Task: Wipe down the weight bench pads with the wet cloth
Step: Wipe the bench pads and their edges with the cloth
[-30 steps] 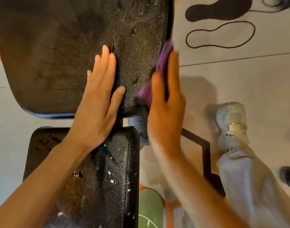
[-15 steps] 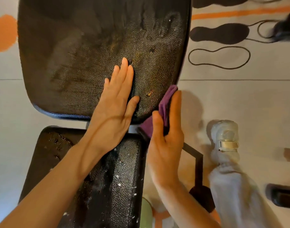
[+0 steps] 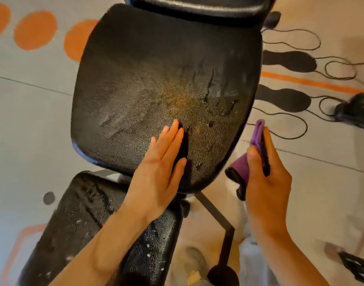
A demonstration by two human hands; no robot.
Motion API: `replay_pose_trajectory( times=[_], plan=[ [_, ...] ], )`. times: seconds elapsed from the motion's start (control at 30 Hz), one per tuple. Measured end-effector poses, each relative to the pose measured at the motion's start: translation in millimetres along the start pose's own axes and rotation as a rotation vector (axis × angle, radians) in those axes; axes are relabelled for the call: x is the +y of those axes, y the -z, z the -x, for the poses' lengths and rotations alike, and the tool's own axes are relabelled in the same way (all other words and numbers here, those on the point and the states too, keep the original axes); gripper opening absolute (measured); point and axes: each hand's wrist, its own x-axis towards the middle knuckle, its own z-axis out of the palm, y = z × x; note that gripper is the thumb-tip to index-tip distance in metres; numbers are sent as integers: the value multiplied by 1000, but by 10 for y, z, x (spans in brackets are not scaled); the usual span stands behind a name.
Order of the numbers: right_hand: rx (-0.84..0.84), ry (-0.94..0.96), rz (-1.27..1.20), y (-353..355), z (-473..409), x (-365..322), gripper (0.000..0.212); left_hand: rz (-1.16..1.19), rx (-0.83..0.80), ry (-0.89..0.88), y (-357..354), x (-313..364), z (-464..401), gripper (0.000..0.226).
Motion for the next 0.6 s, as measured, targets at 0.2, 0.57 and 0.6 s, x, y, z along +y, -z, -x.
replay_pose_trajectory(
  times=[0.2, 0.57, 0.6],
  plan=[
    [-198, 55, 108, 81, -214, -461, 51, 21, 59, 155, 124, 145, -115, 59],
    [-642, 119, 336, 24, -871, -1030, 48, 96, 209, 453, 477, 459, -437, 60],
    [-674, 142, 355, 7, -914, -1077, 48, 92, 220, 481, 511, 477, -462, 59]
  ],
)
